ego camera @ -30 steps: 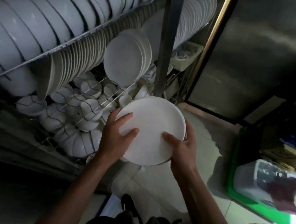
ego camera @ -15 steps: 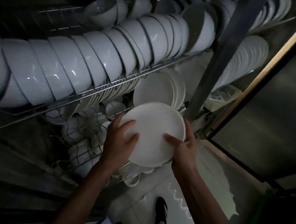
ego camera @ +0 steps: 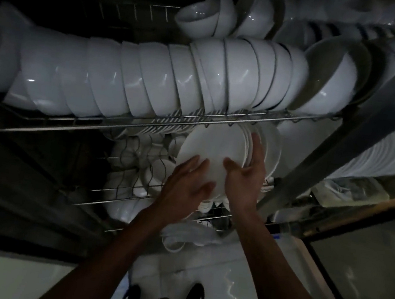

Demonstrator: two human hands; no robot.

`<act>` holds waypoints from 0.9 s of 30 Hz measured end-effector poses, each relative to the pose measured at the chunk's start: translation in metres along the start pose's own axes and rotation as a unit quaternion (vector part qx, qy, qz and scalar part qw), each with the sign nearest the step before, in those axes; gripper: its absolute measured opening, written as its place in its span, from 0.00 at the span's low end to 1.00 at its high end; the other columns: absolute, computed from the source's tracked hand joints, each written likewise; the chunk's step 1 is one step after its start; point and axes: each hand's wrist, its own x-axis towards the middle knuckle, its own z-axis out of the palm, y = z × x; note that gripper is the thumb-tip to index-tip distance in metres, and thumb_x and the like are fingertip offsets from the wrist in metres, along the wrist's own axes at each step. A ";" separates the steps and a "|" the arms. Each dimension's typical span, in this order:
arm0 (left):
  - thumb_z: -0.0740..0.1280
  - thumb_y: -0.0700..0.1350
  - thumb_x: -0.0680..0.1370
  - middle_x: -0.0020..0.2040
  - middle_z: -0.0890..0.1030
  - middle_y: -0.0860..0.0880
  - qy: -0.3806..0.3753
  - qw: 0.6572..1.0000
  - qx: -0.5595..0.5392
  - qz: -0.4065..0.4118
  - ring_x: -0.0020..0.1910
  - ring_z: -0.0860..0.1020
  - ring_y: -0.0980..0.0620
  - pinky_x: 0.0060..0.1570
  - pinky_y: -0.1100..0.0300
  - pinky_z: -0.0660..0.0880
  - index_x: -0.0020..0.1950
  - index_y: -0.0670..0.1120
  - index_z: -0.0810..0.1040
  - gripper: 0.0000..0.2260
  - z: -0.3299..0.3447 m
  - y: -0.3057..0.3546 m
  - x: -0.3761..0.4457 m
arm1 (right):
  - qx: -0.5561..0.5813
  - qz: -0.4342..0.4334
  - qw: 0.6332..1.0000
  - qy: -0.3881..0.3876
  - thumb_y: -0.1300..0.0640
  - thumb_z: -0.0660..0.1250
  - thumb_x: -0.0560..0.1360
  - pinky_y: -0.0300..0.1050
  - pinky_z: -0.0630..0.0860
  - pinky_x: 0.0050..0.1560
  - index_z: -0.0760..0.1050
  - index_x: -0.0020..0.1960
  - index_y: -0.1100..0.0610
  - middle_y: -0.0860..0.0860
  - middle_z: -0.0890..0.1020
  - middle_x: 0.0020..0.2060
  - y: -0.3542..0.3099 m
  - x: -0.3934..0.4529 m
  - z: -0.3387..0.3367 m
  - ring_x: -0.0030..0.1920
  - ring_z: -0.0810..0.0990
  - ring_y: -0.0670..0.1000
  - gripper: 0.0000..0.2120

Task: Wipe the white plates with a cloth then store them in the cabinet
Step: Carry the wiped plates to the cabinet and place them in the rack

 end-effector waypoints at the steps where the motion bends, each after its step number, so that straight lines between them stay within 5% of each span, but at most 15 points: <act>1: 0.63 0.61 0.80 0.81 0.59 0.50 -0.008 1.000 -0.015 -0.006 0.79 0.56 0.51 0.78 0.52 0.56 0.80 0.49 0.63 0.31 0.003 0.000 0.003 | -0.011 -0.009 1.000 -0.007 0.71 0.71 0.71 0.22 0.68 0.59 0.67 0.76 0.48 0.32 0.71 0.67 0.001 0.004 0.002 0.64 0.69 0.29 0.38; 5: 0.64 0.55 0.82 0.82 0.53 0.49 -0.023 0.999 -0.037 -0.017 0.80 0.53 0.53 0.78 0.56 0.51 0.81 0.48 0.57 0.31 0.011 0.001 0.012 | -0.069 -0.060 0.995 -0.032 0.70 0.70 0.71 0.15 0.59 0.57 0.65 0.77 0.49 0.24 0.64 0.64 0.011 0.017 0.005 0.59 0.62 0.17 0.38; 10: 0.61 0.55 0.83 0.82 0.46 0.49 -0.070 0.995 -0.054 -0.034 0.81 0.46 0.54 0.79 0.55 0.47 0.82 0.49 0.50 0.32 0.021 0.001 0.021 | -0.091 -0.063 0.993 -0.039 0.71 0.70 0.72 0.19 0.56 0.65 0.65 0.77 0.47 0.22 0.62 0.64 0.021 0.027 0.006 0.64 0.58 0.19 0.38; 21: 0.63 0.52 0.83 0.82 0.49 0.50 -0.058 0.995 -0.072 -0.037 0.79 0.50 0.57 0.73 0.67 0.48 0.82 0.48 0.53 0.31 0.030 -0.009 0.033 | -0.129 -0.064 0.989 -0.023 0.70 0.69 0.73 0.18 0.55 0.62 0.64 0.78 0.49 0.35 0.67 0.66 0.035 0.032 0.012 0.62 0.56 0.18 0.38; 27: 0.66 0.49 0.81 0.82 0.50 0.53 -0.060 0.989 -0.128 -0.048 0.80 0.52 0.56 0.79 0.53 0.55 0.82 0.49 0.55 0.32 0.027 -0.020 0.034 | -0.133 -0.071 0.988 -0.033 0.71 0.67 0.73 0.26 0.57 0.67 0.62 0.79 0.51 0.34 0.66 0.65 0.039 0.025 0.017 0.65 0.59 0.24 0.38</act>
